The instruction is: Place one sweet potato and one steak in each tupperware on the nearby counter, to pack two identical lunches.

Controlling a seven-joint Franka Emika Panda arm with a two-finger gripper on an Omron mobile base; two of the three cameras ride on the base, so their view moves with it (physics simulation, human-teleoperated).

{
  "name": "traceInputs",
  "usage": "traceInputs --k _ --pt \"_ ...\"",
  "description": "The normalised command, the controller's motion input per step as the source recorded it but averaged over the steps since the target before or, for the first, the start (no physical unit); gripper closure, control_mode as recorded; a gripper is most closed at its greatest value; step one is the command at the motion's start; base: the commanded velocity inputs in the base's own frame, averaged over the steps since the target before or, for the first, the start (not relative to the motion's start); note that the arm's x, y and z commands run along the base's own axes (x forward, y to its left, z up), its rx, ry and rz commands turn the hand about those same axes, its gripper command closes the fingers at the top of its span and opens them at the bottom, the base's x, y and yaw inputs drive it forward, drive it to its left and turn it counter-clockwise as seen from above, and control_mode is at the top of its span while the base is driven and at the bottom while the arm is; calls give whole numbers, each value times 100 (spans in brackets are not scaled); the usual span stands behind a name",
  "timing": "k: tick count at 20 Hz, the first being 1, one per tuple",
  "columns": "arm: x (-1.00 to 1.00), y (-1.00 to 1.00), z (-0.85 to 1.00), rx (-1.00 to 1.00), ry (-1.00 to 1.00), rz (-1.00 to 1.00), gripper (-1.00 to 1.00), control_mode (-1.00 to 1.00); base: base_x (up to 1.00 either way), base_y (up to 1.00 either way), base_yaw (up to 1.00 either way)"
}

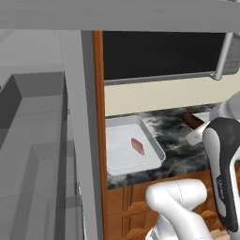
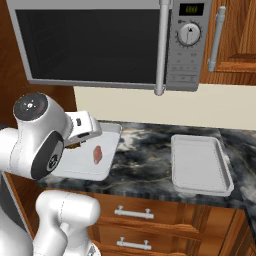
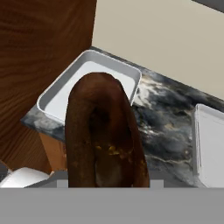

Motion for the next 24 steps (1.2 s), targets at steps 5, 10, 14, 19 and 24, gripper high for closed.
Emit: traceInputs --k 5,10,14,19,24 --pt "24 10 -64 0 0 1 100 -100 0 0 0" --pt "29 38 -46 0 7 0 100 -100 0 0 0" --pt "13 58 -31 0 13 0 100 -100 0 0 0" --pt "19 48 -45 3 8 0 100 -100 0 0 0" --pt "20 22 -57 11 0 0 100 -100 0 0 0"
